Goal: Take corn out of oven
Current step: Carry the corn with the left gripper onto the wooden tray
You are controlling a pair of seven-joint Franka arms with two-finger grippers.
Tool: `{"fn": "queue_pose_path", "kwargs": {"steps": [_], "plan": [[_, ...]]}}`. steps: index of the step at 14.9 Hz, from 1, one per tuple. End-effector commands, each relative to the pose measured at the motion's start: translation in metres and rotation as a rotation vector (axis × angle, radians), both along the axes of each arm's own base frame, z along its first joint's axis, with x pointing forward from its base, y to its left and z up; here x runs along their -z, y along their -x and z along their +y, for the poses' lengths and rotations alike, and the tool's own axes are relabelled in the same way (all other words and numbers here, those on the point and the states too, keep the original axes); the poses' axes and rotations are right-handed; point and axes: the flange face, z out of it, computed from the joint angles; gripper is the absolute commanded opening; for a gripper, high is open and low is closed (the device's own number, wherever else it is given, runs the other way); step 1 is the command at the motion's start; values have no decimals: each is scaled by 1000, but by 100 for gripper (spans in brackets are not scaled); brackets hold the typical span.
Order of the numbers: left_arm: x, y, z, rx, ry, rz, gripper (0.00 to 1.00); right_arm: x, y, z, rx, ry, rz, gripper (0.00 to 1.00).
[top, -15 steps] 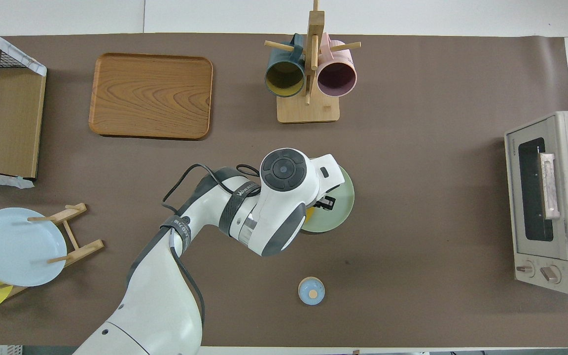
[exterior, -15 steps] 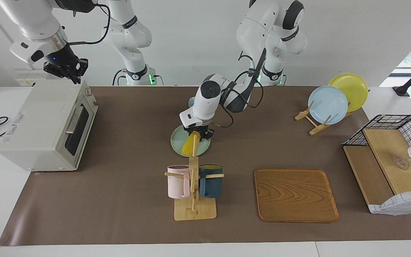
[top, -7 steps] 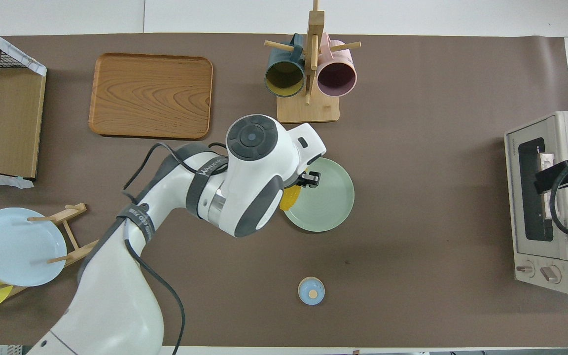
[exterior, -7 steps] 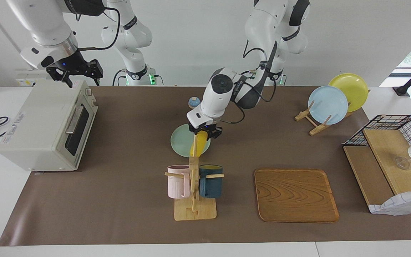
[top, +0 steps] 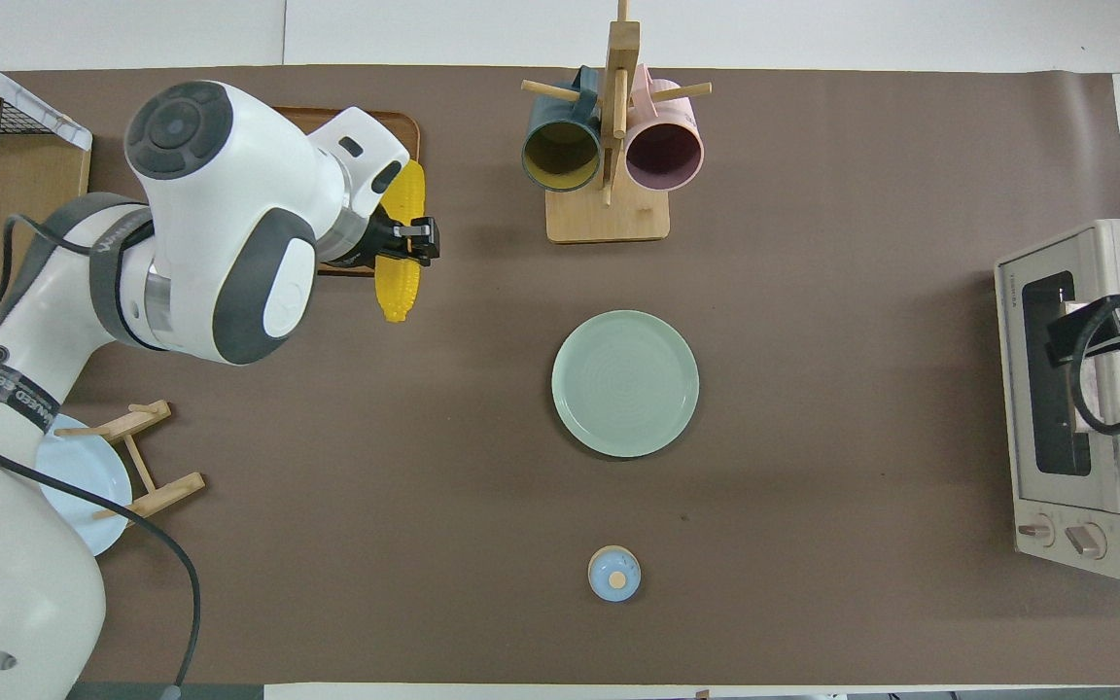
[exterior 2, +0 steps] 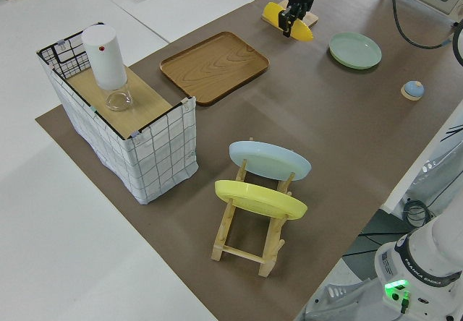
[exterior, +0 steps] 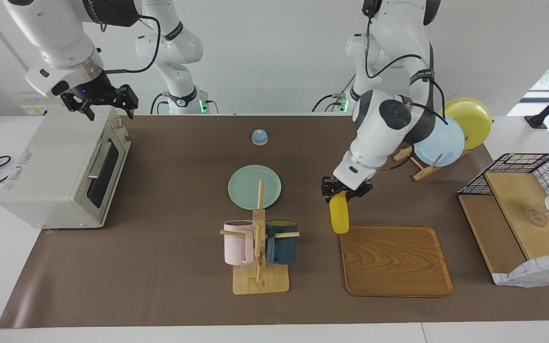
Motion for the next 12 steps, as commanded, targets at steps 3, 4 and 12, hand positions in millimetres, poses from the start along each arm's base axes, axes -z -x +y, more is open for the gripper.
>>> {"fn": "queue_pose_path", "kwargs": {"steps": [3, 4, 12], "plan": [[-4, -59, 67, -79, -60, -1, 0, -1, 10, 15, 31, -13, 4, 100], [-1, -74, 67, -82, -63, 7, 0, 0, 10, 12, 34, -13, 7, 100], [64, -126, 105, -156, -74, -32, 0, -4, 7, 10, 38, -14, -9, 100]]}}
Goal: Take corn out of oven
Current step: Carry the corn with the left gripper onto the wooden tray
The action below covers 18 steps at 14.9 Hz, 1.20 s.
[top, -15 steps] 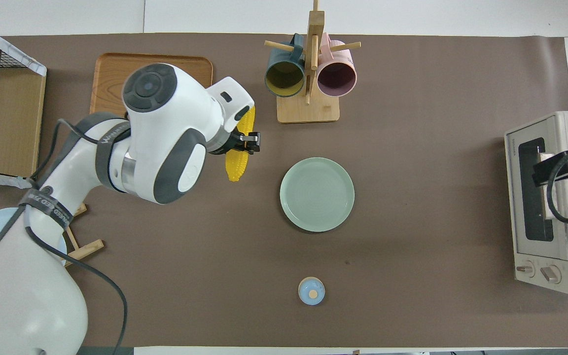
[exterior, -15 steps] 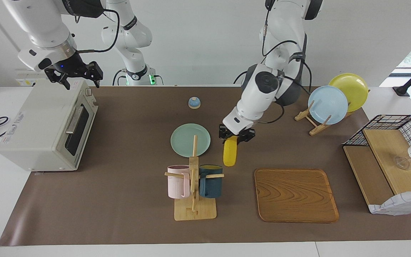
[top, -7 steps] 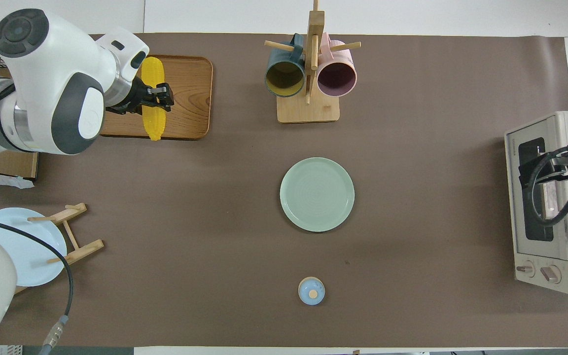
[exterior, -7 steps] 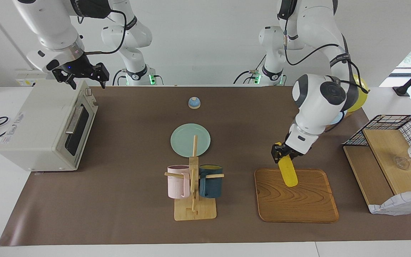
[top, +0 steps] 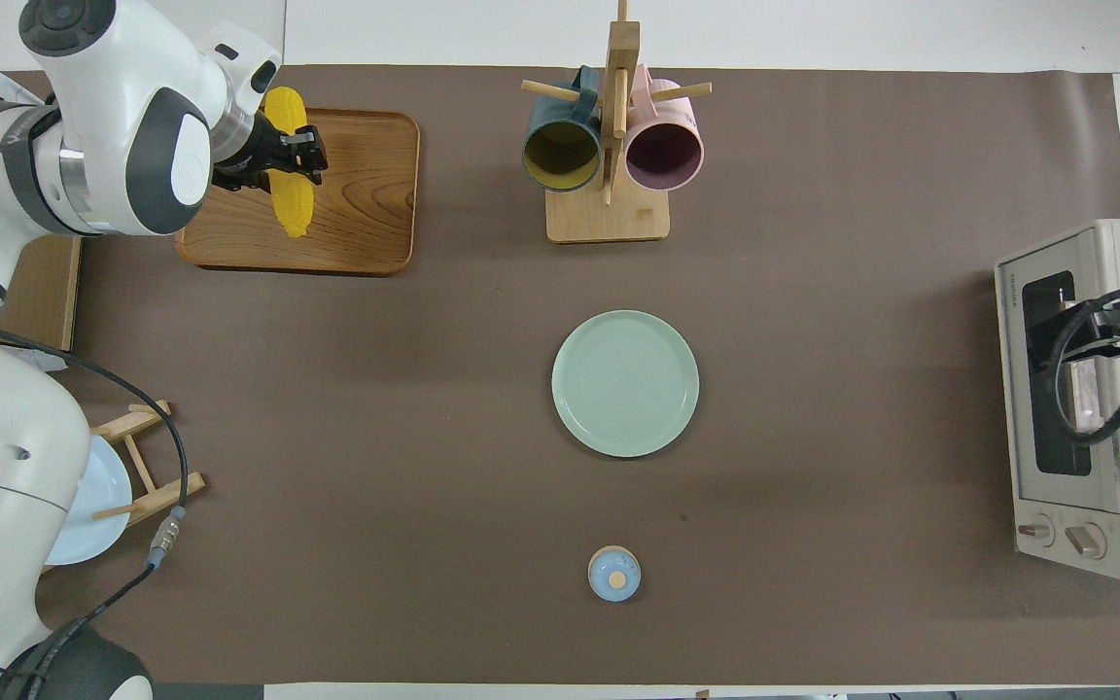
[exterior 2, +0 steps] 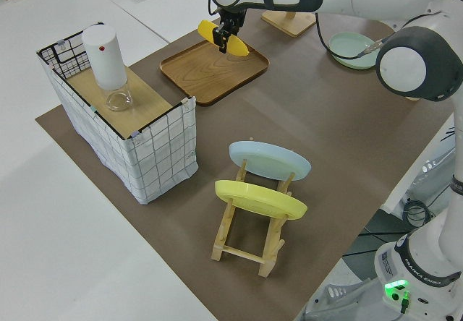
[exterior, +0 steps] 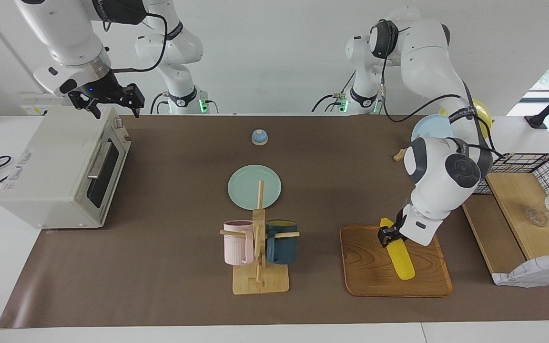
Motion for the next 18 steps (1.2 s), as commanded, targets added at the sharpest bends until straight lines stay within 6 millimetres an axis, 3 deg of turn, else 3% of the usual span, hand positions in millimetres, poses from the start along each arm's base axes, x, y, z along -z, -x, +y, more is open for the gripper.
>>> {"fn": "queue_pose_path", "kwargs": {"steps": [1, 10, 11, 12, 17, 18], "plan": [[9, -13, 5, -10, -13, -43, 0, -3, 3, -2, 21, -21, -11, 100], [34, -9, 3, 20, -12, -91, 0, -5, 3, -12, 37, -25, -16, 100], [35, -7, 2, 36, -12, -96, 17, -5, 3, -19, 48, -25, -16, 100], [37, -5, 0, 38, -11, -95, 99, -5, 3, -27, 62, -25, -17, 100], [28, -2, 3, 37, -16, -60, 100, -6, 5, -27, 62, -25, -17, 100], [15, 1, 8, 34, -17, -49, 100, -6, 4, -24, 56, -25, -17, 100]]}}
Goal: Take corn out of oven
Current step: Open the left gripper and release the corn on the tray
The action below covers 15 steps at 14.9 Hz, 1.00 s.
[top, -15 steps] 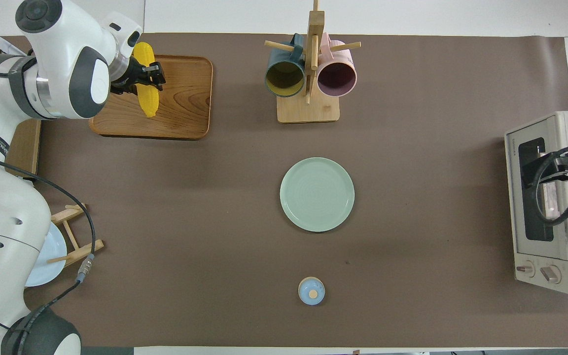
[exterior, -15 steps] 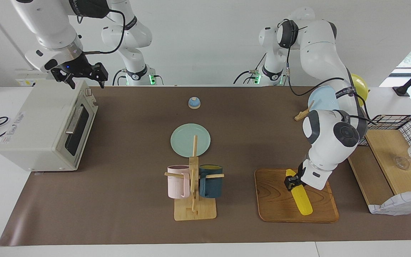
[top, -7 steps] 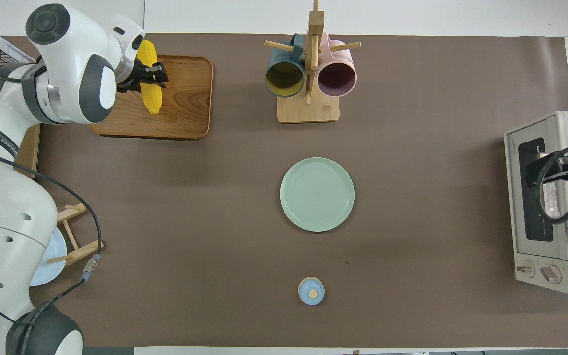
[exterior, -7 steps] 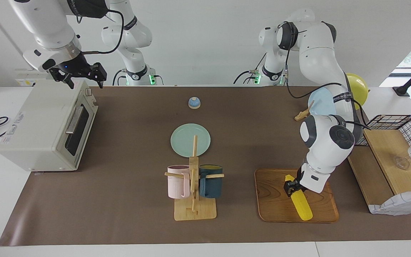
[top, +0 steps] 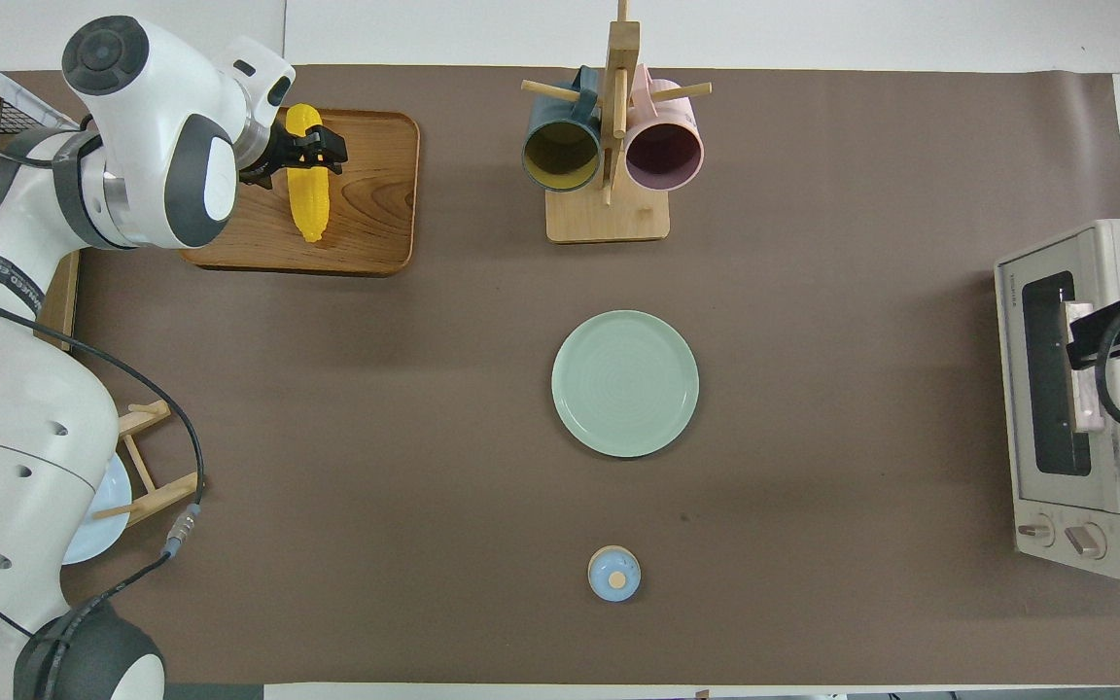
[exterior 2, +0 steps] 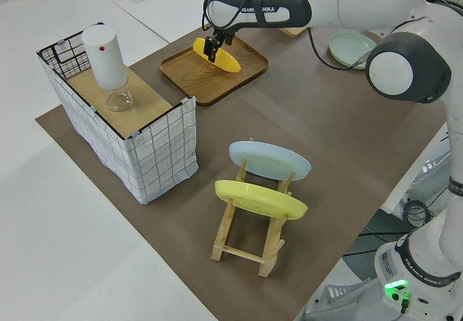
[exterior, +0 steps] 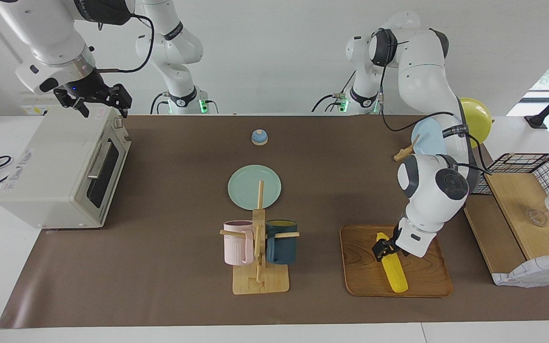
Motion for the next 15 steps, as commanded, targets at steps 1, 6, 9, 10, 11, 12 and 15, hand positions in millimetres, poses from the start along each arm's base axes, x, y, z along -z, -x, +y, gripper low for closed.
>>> {"fn": "queue_pose_path", "kwargs": {"steps": [1, 6, 9, 10, 11, 12, 15], "plan": [[-34, 12, 11, 11, -23, 33, 100, -3, 3, 7, 0, -23, -13, 100], [-133, 50, 27, 1, -25, 90, 100, -4, 2, 10, -3, -24, -17, 100], [-188, 82, 35, 3, -42, 128, 100, -6, -1, 12, -7, -24, -43, 100], [-207, 93, 38, 7, -60, 131, 100, -5, -1, 13, -8, -26, -41, 100], [-222, 102, 40, 9, -62, 137, 100, -5, -1, 14, -7, -41, -43, 100], [-239, 112, 43, 9, -61, 137, 100, -5, -1, 15, -3, -57, -45, 100], [-281, 161, 49, 18, -68, 200, 100, -5, -2, 16, -6, -58, -47, 100]]}}
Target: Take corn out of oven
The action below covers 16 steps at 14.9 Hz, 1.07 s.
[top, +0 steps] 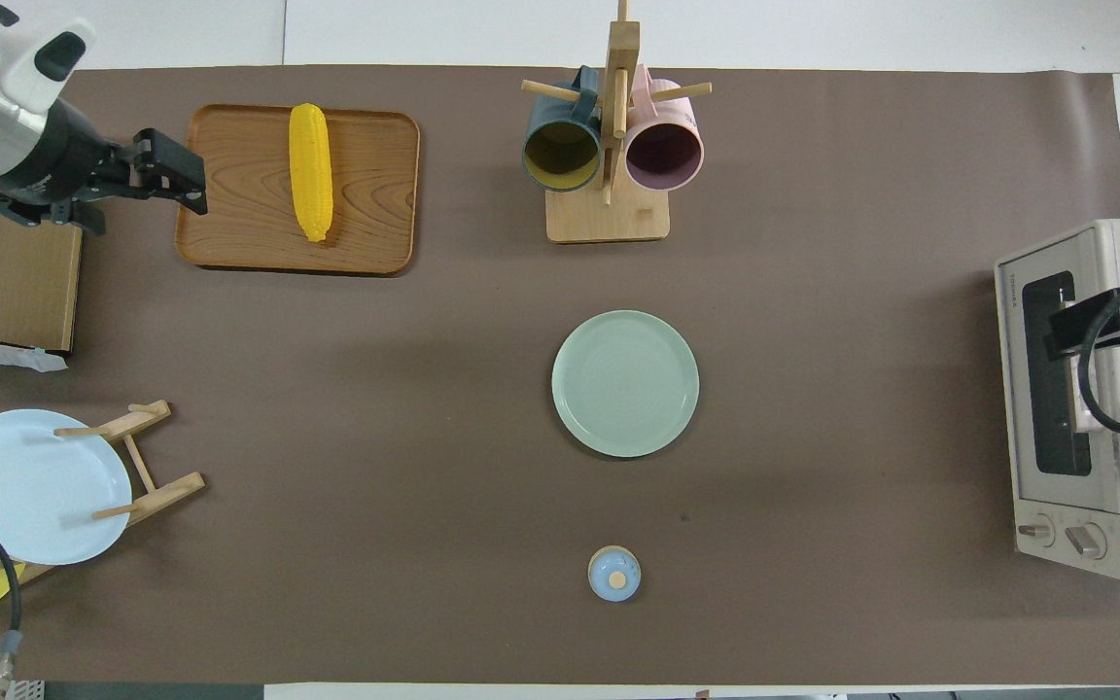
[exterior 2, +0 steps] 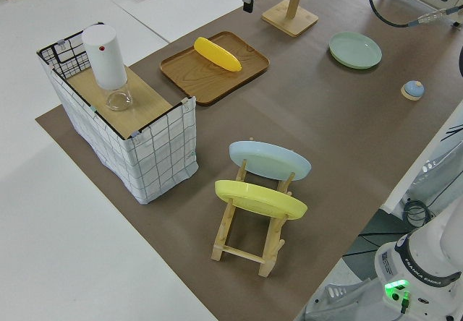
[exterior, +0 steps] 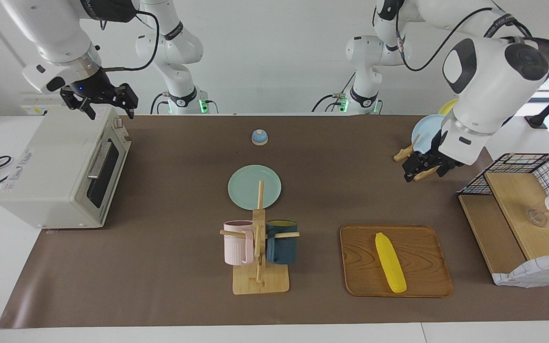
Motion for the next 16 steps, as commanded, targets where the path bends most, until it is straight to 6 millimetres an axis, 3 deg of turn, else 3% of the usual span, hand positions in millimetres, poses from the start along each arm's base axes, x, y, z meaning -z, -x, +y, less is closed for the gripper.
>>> {"fn": "queue_pose_path", "kwargs": {"steps": [1, 3, 5, 10, 16], "plan": [[-30, 52, 11, 6, -27, 46, 100, -3, 1, 2, 13, -22, -17, 100], [-49, 80, 12, 10, -26, 49, 100, -3, 1, 3, 13, -22, -19, 100], [-55, 96, 12, 19, -31, 87, 100, -4, 2, 4, 12, -17, -21, 100], [-29, 105, 3, 37, -35, 100, 100, -7, 3, 5, 11, -21, -28, 100], [-37, 95, -1, 44, -29, 70, 100, -7, 3, 5, 8, -21, -28, 100]]}}
